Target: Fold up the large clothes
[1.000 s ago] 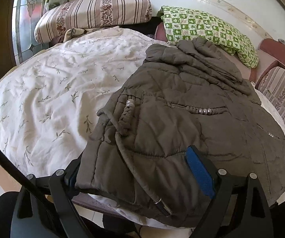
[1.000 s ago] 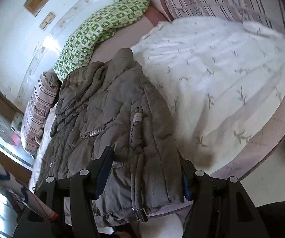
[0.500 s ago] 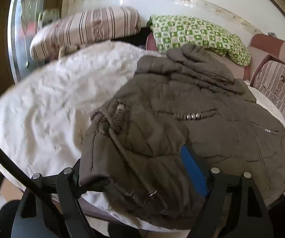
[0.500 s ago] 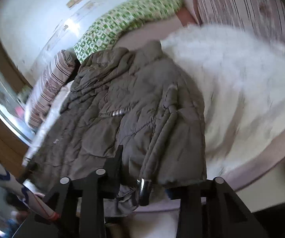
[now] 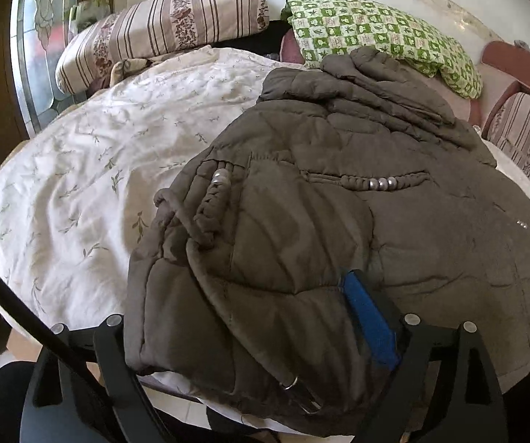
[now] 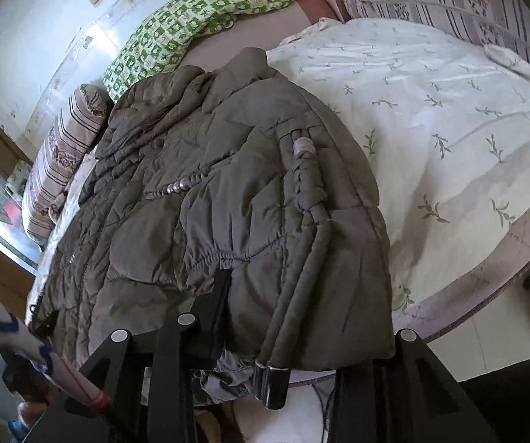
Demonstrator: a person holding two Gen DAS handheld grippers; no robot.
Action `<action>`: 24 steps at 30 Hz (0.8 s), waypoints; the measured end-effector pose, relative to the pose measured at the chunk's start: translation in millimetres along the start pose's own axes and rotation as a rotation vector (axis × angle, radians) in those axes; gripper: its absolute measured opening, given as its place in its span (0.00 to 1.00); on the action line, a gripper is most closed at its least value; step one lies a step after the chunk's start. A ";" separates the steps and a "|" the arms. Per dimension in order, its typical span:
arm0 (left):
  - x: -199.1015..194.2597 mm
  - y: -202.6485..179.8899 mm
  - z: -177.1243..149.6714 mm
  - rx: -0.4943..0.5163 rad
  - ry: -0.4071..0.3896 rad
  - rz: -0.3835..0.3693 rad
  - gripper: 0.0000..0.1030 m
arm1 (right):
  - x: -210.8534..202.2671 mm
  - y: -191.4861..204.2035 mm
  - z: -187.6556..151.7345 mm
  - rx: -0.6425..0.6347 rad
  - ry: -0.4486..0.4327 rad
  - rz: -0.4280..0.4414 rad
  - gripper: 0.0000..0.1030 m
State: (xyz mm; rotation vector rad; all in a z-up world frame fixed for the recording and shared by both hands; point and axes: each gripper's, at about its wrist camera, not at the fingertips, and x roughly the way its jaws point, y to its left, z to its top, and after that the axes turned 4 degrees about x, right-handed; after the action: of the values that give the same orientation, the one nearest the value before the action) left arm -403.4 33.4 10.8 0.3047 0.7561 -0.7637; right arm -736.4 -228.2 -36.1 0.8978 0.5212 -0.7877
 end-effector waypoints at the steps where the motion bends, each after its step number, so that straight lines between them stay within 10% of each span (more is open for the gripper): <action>1: 0.7 0.5 0.1 0.000 -0.001 0.003 0.87 | 0.2 0.4 0.4 -0.002 -0.001 -0.003 0.37; 9: -2.1 -7.9 0.5 0.038 -0.017 0.055 0.87 | -0.7 -0.3 -1.6 0.015 -0.025 0.000 0.38; 19: -14.9 -17.2 1.1 0.112 -0.061 0.067 0.48 | -11.3 10.5 -2.0 -0.048 -0.047 -0.027 0.27; 24: -14.3 -18.9 2.3 0.118 -0.060 0.070 0.45 | -11.3 14.3 -2.2 -0.067 -0.046 -0.043 0.27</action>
State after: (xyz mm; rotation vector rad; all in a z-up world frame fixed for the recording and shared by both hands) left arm -422.7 26.4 22.8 0.4111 0.6417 -0.7495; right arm -732.3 -216.6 -22.6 0.8068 0.5254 -0.8233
